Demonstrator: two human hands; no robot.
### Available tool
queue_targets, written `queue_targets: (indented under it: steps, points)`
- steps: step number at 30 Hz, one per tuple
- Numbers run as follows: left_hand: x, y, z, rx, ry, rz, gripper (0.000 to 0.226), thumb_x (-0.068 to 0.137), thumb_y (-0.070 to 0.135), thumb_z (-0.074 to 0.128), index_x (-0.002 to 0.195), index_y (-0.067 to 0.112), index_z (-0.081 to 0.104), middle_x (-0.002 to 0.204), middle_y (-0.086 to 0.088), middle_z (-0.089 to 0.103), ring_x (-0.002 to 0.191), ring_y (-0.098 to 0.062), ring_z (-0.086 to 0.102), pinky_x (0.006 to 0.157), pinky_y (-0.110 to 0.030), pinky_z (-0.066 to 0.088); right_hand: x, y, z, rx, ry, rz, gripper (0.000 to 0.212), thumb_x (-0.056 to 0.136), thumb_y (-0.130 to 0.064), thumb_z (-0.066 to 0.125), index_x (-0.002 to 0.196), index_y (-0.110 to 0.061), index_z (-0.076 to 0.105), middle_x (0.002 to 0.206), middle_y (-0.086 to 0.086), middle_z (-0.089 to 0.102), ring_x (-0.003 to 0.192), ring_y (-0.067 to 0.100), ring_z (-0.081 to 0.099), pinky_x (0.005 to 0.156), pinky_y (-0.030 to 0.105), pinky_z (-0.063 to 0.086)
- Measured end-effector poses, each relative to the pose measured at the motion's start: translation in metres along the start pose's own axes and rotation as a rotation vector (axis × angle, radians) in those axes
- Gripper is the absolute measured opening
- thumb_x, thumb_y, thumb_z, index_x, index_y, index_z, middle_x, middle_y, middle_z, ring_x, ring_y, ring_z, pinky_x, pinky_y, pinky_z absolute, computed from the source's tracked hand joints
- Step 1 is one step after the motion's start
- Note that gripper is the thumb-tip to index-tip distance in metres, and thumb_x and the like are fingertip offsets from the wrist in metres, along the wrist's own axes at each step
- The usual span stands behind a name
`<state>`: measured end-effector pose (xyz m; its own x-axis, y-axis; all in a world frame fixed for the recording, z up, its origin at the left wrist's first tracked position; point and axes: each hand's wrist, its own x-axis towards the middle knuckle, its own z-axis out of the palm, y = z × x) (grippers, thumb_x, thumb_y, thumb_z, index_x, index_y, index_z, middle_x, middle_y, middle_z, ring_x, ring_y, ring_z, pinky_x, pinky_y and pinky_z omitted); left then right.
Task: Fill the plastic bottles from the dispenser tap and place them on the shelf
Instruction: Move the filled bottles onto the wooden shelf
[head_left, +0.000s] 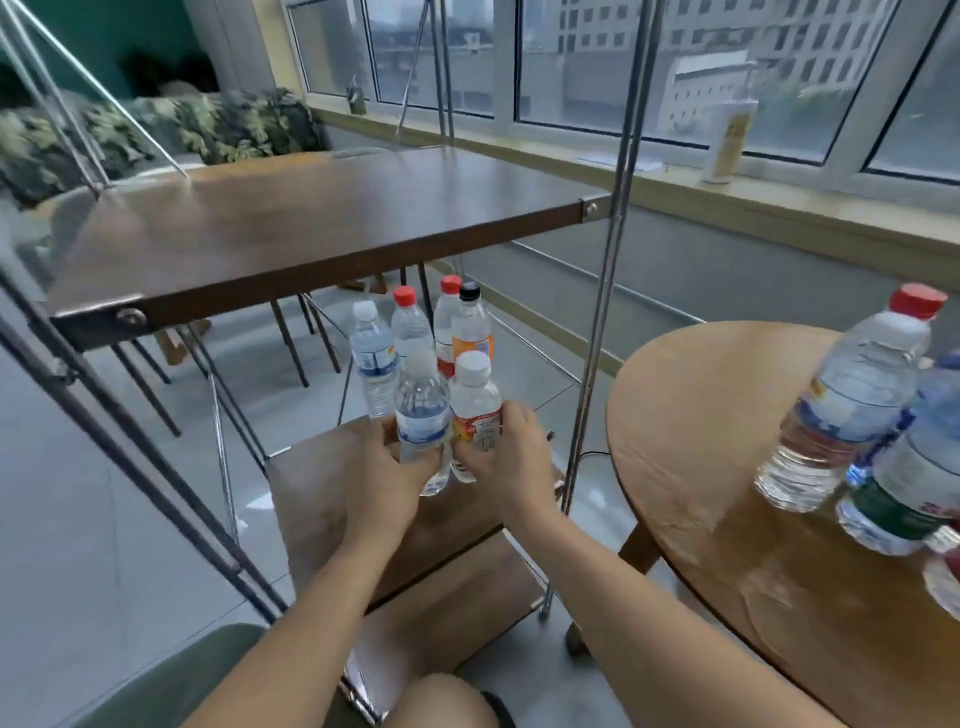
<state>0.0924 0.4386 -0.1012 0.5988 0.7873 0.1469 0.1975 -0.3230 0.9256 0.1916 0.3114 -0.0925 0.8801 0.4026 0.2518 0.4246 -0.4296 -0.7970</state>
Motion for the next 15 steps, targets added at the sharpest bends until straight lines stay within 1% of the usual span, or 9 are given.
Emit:
queue_targets:
  steps: [1,2,4,6,9,11,13,14,15]
  points:
    - [0.006,-0.006,-0.002,0.019,0.032,-0.011,0.053,0.080,0.032,0.097,0.120,0.034,0.063,0.093,0.026,0.070,0.083,0.013,0.070,0.076,-0.025,0.055,0.007,-0.001,0.011,0.020,-0.022,-0.002,0.050,0.085,-0.039,0.087,0.124,-0.021,0.061,0.117,-0.005,0.060,0.107,0.015,0.058,0.085,0.029,0.047]
    - [0.013,-0.013,-0.004,0.045,0.067,-0.020,0.054,0.080,0.034,0.097,0.123,0.032,0.064,0.095,0.025,0.071,0.086,0.008,0.071,0.078,-0.029,0.057,0.013,-0.004,0.022,0.041,-0.045,0.002,0.053,0.085,-0.038,0.087,0.127,-0.023,0.060,0.120,-0.005,0.059,0.111,0.015,0.059,0.090,0.033,0.051]
    - [0.027,-0.025,-0.005,0.089,0.151,-0.032,0.057,0.079,0.037,0.097,0.127,0.026,0.066,0.108,0.016,0.076,0.098,-0.009,0.075,0.085,-0.035,0.061,0.025,-0.007,0.040,0.068,-0.077,-0.007,0.059,0.085,-0.036,0.088,0.134,-0.025,0.059,0.127,-0.006,0.059,0.118,0.015,0.058,0.098,0.037,0.054]
    - [0.038,-0.033,-0.003,0.103,0.238,-0.053,0.059,0.080,0.036,0.096,0.128,0.022,0.066,0.120,0.004,0.078,0.105,-0.018,0.074,0.090,-0.037,0.060,0.036,-0.006,0.055,0.084,-0.097,-0.039,0.058,0.083,-0.032,0.089,0.133,-0.024,0.060,0.132,-0.005,0.059,0.121,0.014,0.057,0.100,0.037,0.054]
    - [0.050,-0.040,0.002,0.061,0.350,-0.095,0.059,0.083,0.030,0.095,0.131,0.016,0.064,0.124,-0.003,0.076,0.109,-0.020,0.071,0.089,-0.033,0.056,0.050,-0.001,0.070,0.098,-0.115,-0.041,0.058,0.083,-0.030,0.088,0.133,-0.020,0.061,0.136,-0.001,0.058,0.122,0.018,0.057,0.097,0.031,0.049]
    - [0.059,-0.045,0.004,0.036,0.429,-0.120,0.057,0.086,0.027,0.092,0.133,0.011,0.063,0.125,-0.006,0.074,0.110,-0.021,0.069,0.086,-0.030,0.051,0.059,0.004,0.075,0.080,-0.120,-0.029,0.060,0.084,-0.028,0.088,0.135,-0.017,0.059,0.140,0.002,0.058,0.124,0.024,0.058,0.098,0.034,0.049]
    - [0.069,-0.049,0.005,0.038,0.493,-0.130,0.055,0.087,0.028,0.090,0.132,0.011,0.062,0.124,-0.008,0.074,0.110,-0.024,0.068,0.086,-0.032,0.049,0.067,0.006,0.076,0.015,-0.125,-0.034,0.064,0.087,-0.035,0.087,0.140,-0.016,0.057,0.143,0.004,0.059,0.126,0.028,0.060,0.101,0.041,0.053]
    - [0.074,-0.052,0.006,0.041,0.512,-0.128,0.054,0.088,0.030,0.089,0.131,0.013,0.062,0.123,-0.007,0.073,0.110,-0.025,0.068,0.087,-0.034,0.050,0.072,0.007,0.076,-0.051,-0.131,-0.042,0.065,0.089,-0.042,0.085,0.141,-0.016,0.055,0.142,0.005,0.061,0.125,0.030,0.062,0.099,0.043,0.054]
    - [0.079,-0.054,0.008,0.041,0.531,-0.130,0.052,0.089,0.030,0.088,0.130,0.014,0.061,0.123,-0.007,0.072,0.111,-0.025,0.067,0.089,-0.035,0.051,0.076,0.008,0.075,-0.136,-0.143,-0.052,0.065,0.091,-0.048,0.082,0.140,-0.016,0.055,0.139,0.006,0.064,0.122,0.032,0.064,0.094,0.043,0.054]
